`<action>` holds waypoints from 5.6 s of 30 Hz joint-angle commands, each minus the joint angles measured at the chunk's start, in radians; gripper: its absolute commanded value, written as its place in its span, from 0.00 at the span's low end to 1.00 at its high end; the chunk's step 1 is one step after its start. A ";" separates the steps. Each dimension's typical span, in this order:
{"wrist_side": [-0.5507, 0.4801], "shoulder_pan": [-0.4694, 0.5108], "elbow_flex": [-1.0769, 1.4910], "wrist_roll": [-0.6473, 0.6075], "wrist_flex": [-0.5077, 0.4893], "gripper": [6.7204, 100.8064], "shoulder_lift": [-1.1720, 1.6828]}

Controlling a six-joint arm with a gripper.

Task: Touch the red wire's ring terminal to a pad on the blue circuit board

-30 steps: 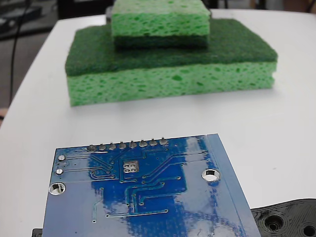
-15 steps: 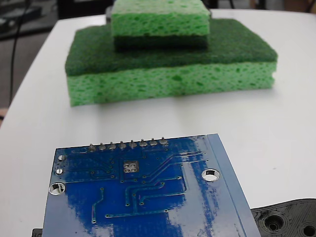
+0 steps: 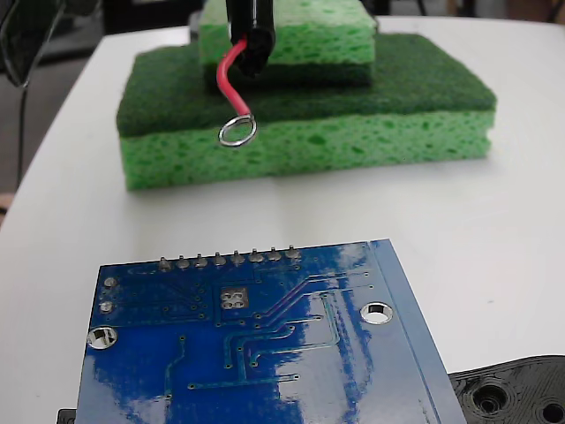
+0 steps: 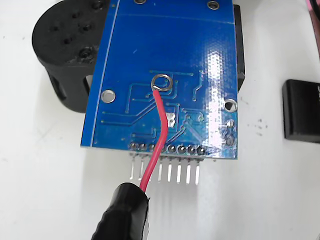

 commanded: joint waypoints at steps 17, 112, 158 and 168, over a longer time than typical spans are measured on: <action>-0.021 0.012 -0.046 -0.011 -0.041 0.99 -0.114; 0.250 -0.385 0.532 0.195 0.334 0.99 1.006; 0.318 -0.410 0.609 0.245 0.314 0.99 1.006; 0.374 -0.408 0.609 0.279 0.316 0.99 1.006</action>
